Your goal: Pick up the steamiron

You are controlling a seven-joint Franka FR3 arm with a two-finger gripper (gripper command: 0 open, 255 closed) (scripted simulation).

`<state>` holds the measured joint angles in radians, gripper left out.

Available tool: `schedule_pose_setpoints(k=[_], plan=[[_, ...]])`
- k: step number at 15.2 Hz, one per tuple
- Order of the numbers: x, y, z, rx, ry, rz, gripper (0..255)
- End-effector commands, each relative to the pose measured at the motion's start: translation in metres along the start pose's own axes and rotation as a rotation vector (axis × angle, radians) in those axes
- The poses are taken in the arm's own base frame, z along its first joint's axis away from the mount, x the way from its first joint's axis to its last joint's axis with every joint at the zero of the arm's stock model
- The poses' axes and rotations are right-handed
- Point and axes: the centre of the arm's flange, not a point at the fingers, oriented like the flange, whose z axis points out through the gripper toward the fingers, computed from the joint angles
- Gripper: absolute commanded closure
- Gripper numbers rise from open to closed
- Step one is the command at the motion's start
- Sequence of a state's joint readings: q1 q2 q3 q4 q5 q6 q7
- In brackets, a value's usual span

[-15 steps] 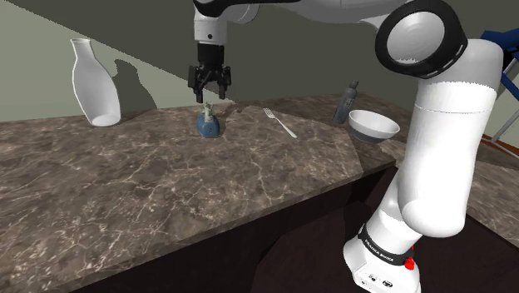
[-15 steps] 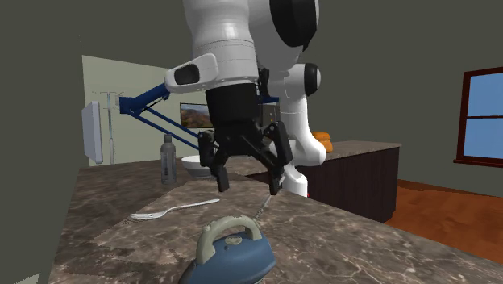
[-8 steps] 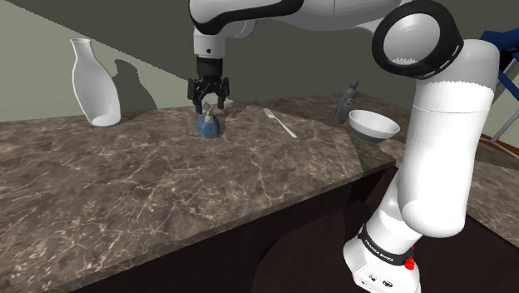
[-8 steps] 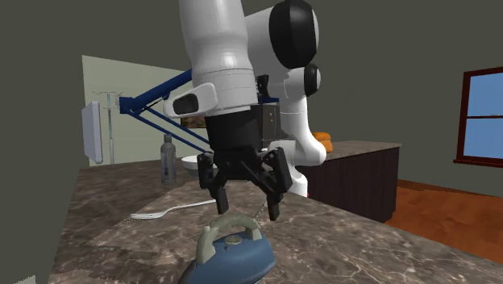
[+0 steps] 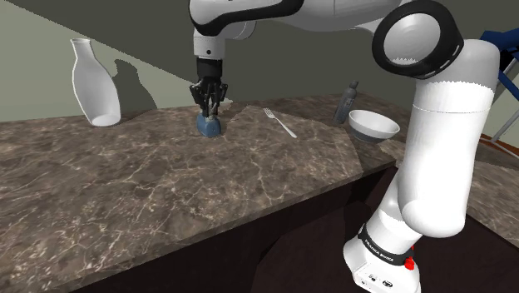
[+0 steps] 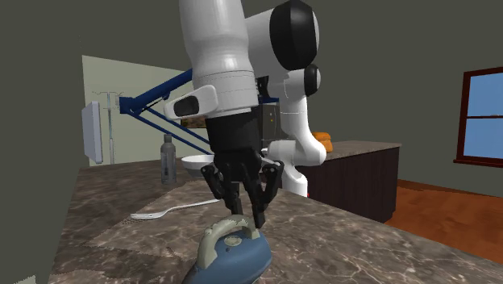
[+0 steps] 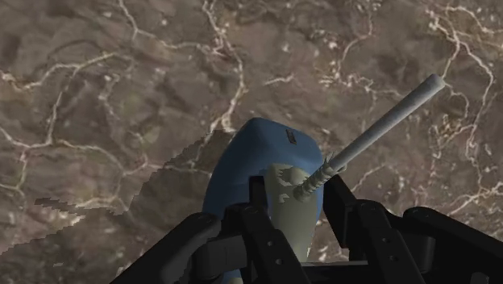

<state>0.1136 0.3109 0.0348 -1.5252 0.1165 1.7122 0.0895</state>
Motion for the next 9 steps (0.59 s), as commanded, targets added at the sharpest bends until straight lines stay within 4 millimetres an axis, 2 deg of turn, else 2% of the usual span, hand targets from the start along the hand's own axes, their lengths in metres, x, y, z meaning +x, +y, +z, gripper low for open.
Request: schedule_pose_setpoints(k=[1, 3, 9], plan=[[0.000, 0.000, 0.000, 0.000, 0.000, 0.000, 255], [0.000, 0.000, 0.000, 0.000, 0.000, 0.000, 255], [-0.004, -0.003, -0.031, 0.000, 0.000, 0.000, 255]])
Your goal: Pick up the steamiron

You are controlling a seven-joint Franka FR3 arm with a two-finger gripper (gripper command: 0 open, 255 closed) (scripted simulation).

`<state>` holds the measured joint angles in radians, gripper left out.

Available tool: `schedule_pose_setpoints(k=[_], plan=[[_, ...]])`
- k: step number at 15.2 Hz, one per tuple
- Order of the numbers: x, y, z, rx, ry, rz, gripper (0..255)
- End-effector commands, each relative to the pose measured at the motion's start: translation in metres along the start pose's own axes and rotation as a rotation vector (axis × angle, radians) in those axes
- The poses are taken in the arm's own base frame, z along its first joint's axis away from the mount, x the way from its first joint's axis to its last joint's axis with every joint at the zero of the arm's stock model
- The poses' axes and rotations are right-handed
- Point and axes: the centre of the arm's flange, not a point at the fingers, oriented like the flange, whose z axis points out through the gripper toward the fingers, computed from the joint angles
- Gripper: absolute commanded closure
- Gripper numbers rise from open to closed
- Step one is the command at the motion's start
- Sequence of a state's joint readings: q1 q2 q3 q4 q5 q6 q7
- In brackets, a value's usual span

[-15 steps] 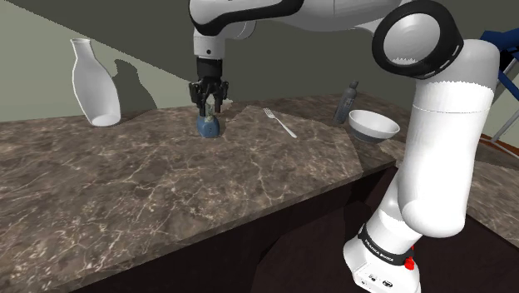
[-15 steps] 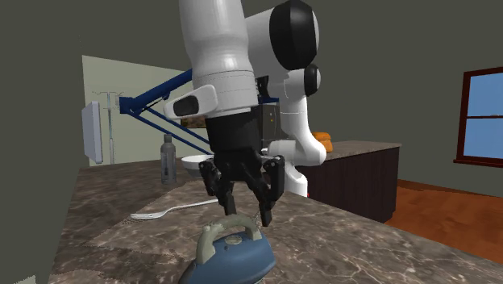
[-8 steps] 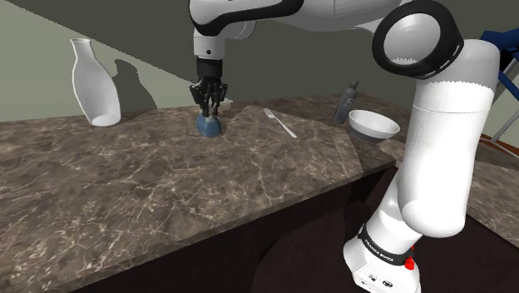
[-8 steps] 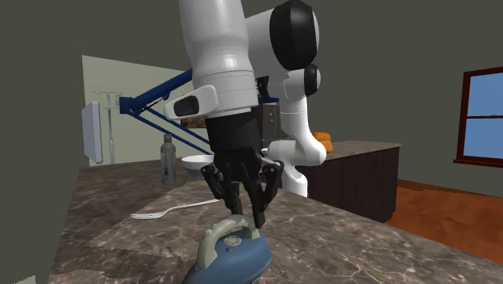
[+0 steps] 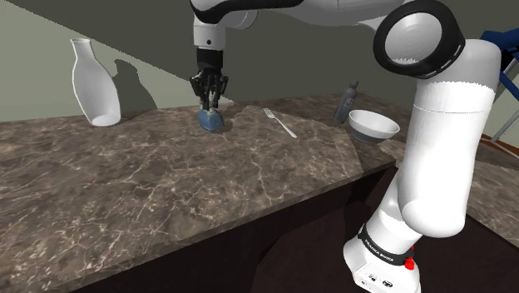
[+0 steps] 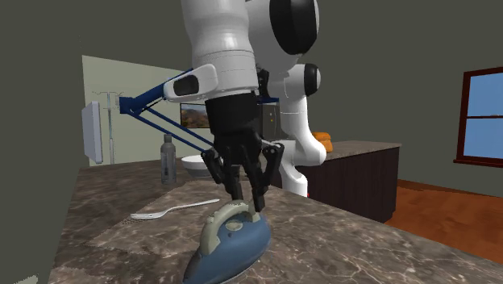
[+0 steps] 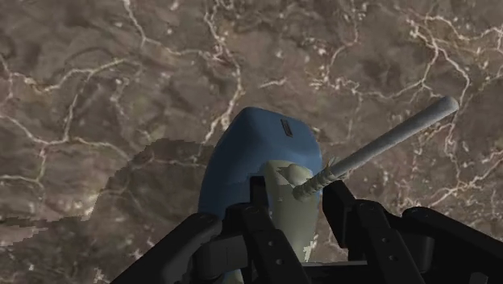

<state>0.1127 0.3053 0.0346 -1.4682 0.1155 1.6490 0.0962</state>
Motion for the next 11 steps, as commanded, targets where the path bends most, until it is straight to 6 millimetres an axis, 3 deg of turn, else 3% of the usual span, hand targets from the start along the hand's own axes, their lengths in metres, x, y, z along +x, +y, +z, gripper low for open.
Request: schedule_pose_setpoints(k=[1, 9, 11], plan=[[0.000, -0.001, -0.011, 0.000, 0.000, 0.000, 255], [-0.006, -0.006, -0.052, 0.000, 0.000, 0.000, 255], [-0.006, -0.006, -0.053, 0.000, 0.000, 0.000, 255]])
